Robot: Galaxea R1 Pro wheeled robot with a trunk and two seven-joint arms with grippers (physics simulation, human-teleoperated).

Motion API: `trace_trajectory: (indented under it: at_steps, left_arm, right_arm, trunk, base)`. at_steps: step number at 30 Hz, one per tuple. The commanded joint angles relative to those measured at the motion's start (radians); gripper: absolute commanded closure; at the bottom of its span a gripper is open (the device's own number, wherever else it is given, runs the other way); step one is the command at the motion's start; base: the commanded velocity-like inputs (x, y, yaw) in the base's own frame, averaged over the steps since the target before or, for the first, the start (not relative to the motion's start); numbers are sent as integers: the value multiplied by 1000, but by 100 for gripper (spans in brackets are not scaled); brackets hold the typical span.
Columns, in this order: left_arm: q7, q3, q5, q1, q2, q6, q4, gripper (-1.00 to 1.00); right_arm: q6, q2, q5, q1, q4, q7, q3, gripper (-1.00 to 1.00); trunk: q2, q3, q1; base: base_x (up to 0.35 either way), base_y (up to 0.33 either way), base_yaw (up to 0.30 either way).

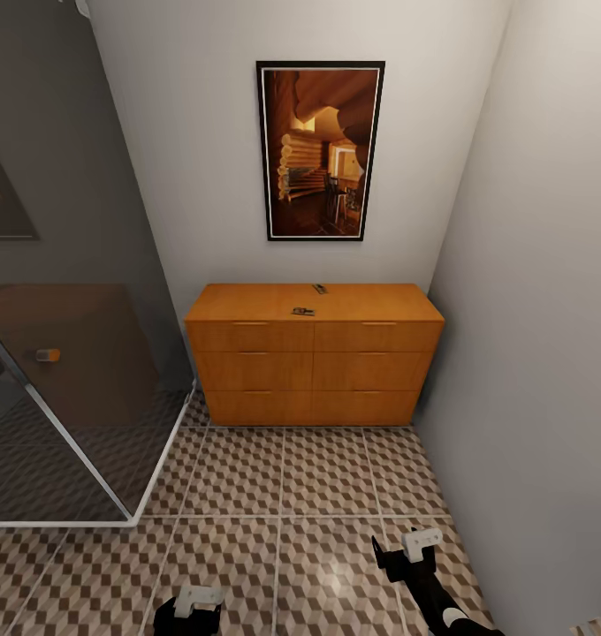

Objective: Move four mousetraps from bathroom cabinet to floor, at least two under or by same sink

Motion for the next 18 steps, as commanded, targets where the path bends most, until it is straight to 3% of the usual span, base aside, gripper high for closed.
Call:
trace_trajectory:
  at_steps: [1, 15, 17, 18]
  left_arm:
    - [2, -9, 6, -2, -1, -7, 5, -100]
    - [2, -9, 6, -2, -1, -6, 5, -100]
    - [2, -9, 6, -2, -1, -6, 5, -100]
    - [2, -9, 6, -2, -1, -7, 5, -100]
  right_arm:
    - [-3, -1, 2, -1, 1, 0, 3, -100]
    - [25, 5, 9, -1, -13, -3, 4, -100]
    - [88, 6, 10, -1, -31, -15, 4, -100]
    - [220, 7, 10, -2, -118, -38, 4, -100]
  trunk:
    - [-2, -2, 1]
    - [-2, -2, 1]
    - [-2, -2, 1]
    - [-2, -2, 1]
  base:
    - [0, 0, 0]
    - [0, 0, 0]
    - [0, 0, 0]
    - [0, 0, 0]
